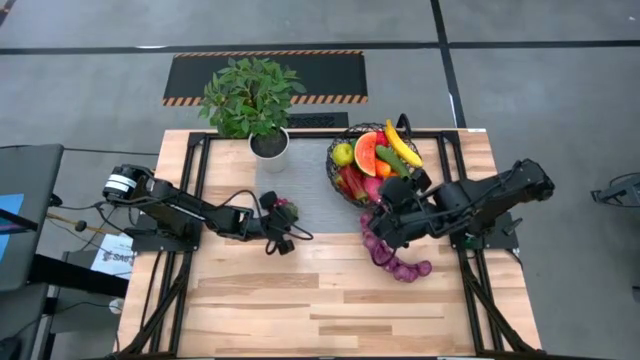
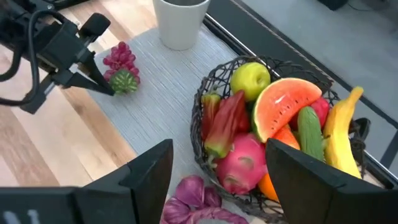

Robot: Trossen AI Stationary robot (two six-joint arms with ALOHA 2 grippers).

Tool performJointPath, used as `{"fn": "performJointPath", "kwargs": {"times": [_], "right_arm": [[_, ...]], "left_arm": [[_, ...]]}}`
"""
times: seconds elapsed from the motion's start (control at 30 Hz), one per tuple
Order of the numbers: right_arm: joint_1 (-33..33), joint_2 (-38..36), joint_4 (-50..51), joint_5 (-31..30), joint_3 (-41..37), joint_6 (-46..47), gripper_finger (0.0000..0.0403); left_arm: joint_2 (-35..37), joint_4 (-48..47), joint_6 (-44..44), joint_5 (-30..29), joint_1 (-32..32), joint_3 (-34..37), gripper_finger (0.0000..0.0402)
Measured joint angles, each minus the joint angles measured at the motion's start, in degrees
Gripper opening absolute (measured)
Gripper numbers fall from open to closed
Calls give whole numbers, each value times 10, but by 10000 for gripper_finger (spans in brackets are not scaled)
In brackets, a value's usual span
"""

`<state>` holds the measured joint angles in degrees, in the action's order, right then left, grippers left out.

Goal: Build produce basket
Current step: Put the grapes into the wire basket

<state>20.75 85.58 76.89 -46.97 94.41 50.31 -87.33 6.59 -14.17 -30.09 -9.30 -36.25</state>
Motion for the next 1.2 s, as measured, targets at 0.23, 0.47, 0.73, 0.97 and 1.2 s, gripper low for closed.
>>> {"fn": "performJointPath", "kwargs": {"times": [0.23, 0.47, 0.73, 0.97, 1.2], "right_arm": [[19, 0, 32, -22, 0, 52, 276], [38, 0, 59, -27, 0, 111, 276], [83, 0, 71, -46, 0, 144, 276], [115, 0, 71, -55, 0, 158, 276], [127, 0, 69, -55, 0, 168, 276]], "left_arm": [[0, 6, 4, 28, 0, -16, 0], [0, 4, 53, 37, 0, -55, 0], [0, -21, 89, 90, 0, -123, 0], [0, -81, 124, 108, -7, -193, 0], [0, -220, 182, 47, 2, -200, 28]]}}
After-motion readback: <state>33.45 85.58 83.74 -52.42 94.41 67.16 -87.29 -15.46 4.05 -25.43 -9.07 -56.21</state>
